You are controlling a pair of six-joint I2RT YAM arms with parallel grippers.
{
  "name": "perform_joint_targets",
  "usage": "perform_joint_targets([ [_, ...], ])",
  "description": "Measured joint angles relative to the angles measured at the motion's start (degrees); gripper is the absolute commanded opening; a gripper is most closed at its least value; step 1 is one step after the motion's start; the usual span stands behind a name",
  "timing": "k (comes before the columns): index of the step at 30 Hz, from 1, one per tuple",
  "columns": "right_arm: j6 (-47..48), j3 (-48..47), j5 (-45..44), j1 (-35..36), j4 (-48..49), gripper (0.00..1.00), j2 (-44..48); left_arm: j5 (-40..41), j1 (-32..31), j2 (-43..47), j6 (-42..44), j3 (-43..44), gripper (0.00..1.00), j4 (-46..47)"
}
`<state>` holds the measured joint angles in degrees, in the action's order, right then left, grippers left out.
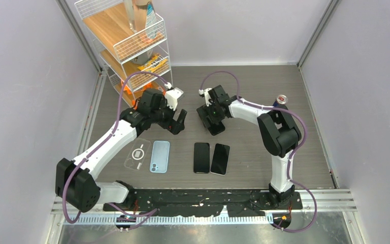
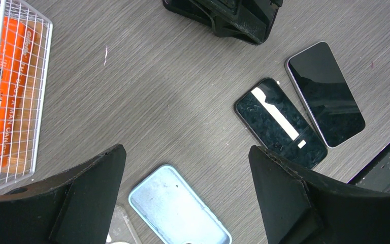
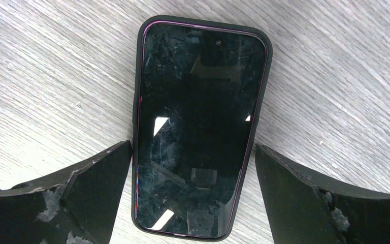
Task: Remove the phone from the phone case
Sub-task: Pick up the phone at the center of the board.
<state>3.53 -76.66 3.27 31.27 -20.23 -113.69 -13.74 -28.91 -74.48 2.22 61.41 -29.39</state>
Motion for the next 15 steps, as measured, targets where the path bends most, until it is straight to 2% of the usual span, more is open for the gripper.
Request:
perform_joint_targets([
  [4, 0.0, -0.2, 0.1, 0.0, 0.0, 0.79, -0.2, 0.0, 0.0, 0.0, 0.0, 0.0, 0.96, 0.0],
  [6, 0.0, -0.2, 0.2, 0.0, 0.0, 0.67, -0.2, 0.1, 0.0, 0.0, 0.0, 0.0, 0.96, 0.0],
  [8, 0.0, -0.2, 0.5, -0.1, 0.0, 0.51, -0.1, 0.2, 0.0, 0.1, 0.0, -0.2, 0.96, 0.0],
  [11, 0.4, 0.0, 0.9, -0.3, -0.1, 0.38, 0.1, 0.3, 0.2, 0.2, -0.1, -0.4, 0.96, 0.0],
  [12, 0.8, 0.2, 0.9, -0.3, -0.2, 0.29, 0.4, 0.3, 0.3, 0.3, -0.1, -0.4, 0.96, 0.0],
  [13, 1.1, 0.5, 0.9, -0.3, -0.6, 0.24, 0.8, 0.3, 0.5, 0.3, -0.2, -0.4, 0.97, 0.0],
  [14, 1.5, 0.9, 0.8, -0.3, -1.2, 0.14, 1.3, 0.3, 1.0, 0.4, -0.3, -0.4, 0.97, 0.0],
  [15, 2.0, 1.2, 0.8, -0.3, -1.6, 0.10, 1.8, 0.2, 1.3, 0.5, -0.5, -0.4, 0.97, 0.0],
])
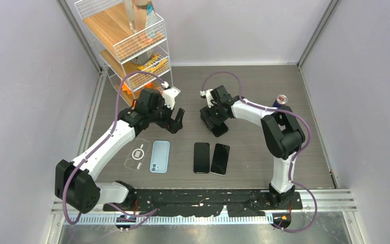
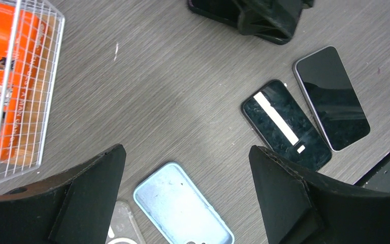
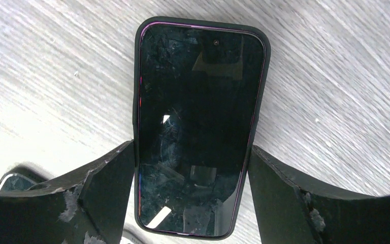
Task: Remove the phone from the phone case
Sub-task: Pick up the phone at the center of the board, then adjust the phone.
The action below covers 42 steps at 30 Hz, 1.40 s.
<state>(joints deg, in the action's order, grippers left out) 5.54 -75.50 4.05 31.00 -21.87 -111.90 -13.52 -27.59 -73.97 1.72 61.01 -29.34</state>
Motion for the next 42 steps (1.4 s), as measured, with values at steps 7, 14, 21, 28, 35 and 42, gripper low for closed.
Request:
perform_joint_targets([
  [7, 3.5, 1.6, -0.3, 0.0, -1.5, 0.05, 7.6, -1.3, 2.9, -0.2, -1.6, 1.6, 0.97, -0.4],
  [14, 7.0, 2.5, 1.8, 0.0, -1.6, 0.06, 18.7, -7.4, 3.1, -2.3, -4.4, 10.8, 0.96, -0.6],
  [21, 9.4, 4.5, 7.5, 0.0, -1.9, 0.05, 30.9, -17.5, 3.1, -7.0, -11.2, 19.5, 0.93, -0.4],
  [28, 9.6, 4.8, 12.2, 1.0, -2.6, 0.06, 35.5, -27.5, 3.0, -13.6, -20.1, 25.4, 0.90, 0.0],
  [35, 9.0, 4.8, 14.5, 1.8, -4.0, 0.05, 35.5, -31.7, 1.9, -18.9, -26.8, 28.2, 0.81, 1.7],
  [42, 8.5, 4.6, 15.3, 1.8, -4.0, 0.05, 35.5, -33.2, 0.3, -22.4, -30.2, 28.2, 0.59, 2.2],
])
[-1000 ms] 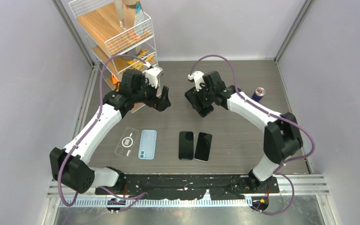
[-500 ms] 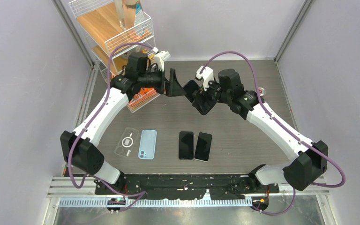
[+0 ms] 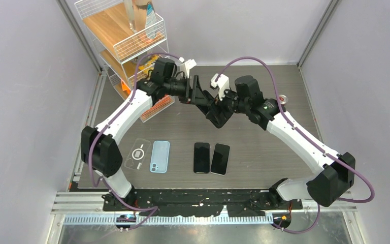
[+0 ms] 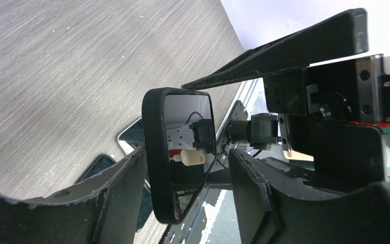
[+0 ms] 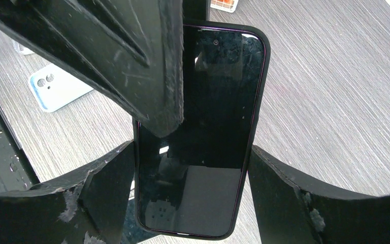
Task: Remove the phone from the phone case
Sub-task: Adjust the phone.
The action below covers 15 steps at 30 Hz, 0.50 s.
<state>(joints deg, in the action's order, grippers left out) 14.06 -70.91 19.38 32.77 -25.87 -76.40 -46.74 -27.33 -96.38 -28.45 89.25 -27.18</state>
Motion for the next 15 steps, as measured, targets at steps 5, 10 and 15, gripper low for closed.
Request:
perform_joint_targets([
  [5, -0.1, 0.0, 0.0, 0.0, -0.1, 0.06, 0.0, 0.0, -1.2, -1.3, -1.3, 0.0, 0.38, 0.6],
  [10, -0.2, 0.0, -0.4, 0.0, -0.8, 0.06, 0.1, -0.4, -1.9, -2.9, -2.3, 0.0, 0.00, 1.0],
  [15, 0.2, 0.0, -2.4, 0.1, -2.0, 0.32, 0.5, -0.5, -2.5, -3.1, -4.6, -0.1, 0.00, 1.8],
])
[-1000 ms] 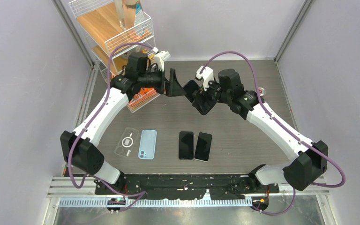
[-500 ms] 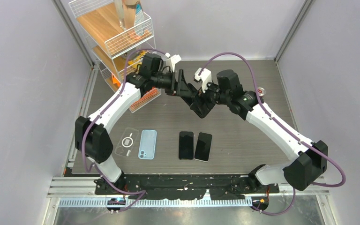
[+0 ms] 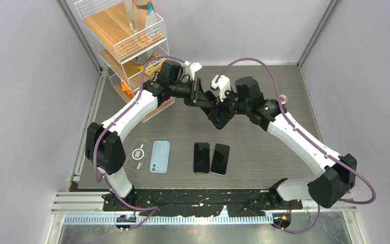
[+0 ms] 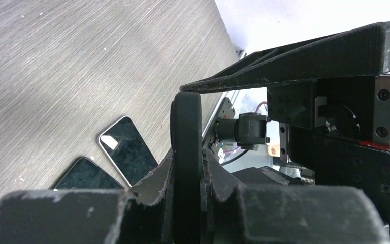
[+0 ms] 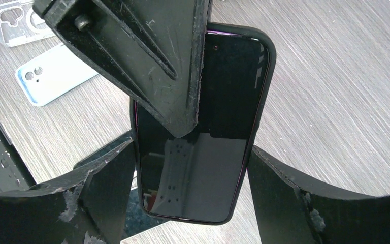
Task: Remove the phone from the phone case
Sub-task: Adjust the phone.
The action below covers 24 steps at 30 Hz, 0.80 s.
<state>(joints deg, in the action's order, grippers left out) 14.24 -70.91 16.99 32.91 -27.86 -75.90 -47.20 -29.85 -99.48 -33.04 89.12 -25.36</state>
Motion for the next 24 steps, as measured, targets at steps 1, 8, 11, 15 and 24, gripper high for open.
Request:
perform_joint_targets([
  [1, 0.1, 0.0, -0.2, 0.0, -0.1, 0.47, 0.2, -0.3, 0.0, 0.0, 0.0, -0.2, 0.00, 0.5],
  [8, 0.3, 0.0, 0.1, 0.0, -0.9, 0.99, 1.7, -0.8, -0.2, 1.1, 2.7, -0.6, 0.00, 1.2],
  [11, 0.6, -0.1, 0.8, 0.0, -1.0, 0.96, 3.7, -0.8, -0.2, 2.1, 5.8, -1.0, 0.00, 0.5],
  [15, 0.9, -2.0, 1.2, 0.0, -2.5, 0.96, 6.3, -0.6, -0.2, 4.7, 11.0, -1.5, 0.00, -0.8],
  [24, 1.9, -11.0, 3.5, -0.5, -7.7, 0.96, 9.0, -2.4, 2.9, 14.6, 17.1, -4.3, 0.00, -1.0],
])
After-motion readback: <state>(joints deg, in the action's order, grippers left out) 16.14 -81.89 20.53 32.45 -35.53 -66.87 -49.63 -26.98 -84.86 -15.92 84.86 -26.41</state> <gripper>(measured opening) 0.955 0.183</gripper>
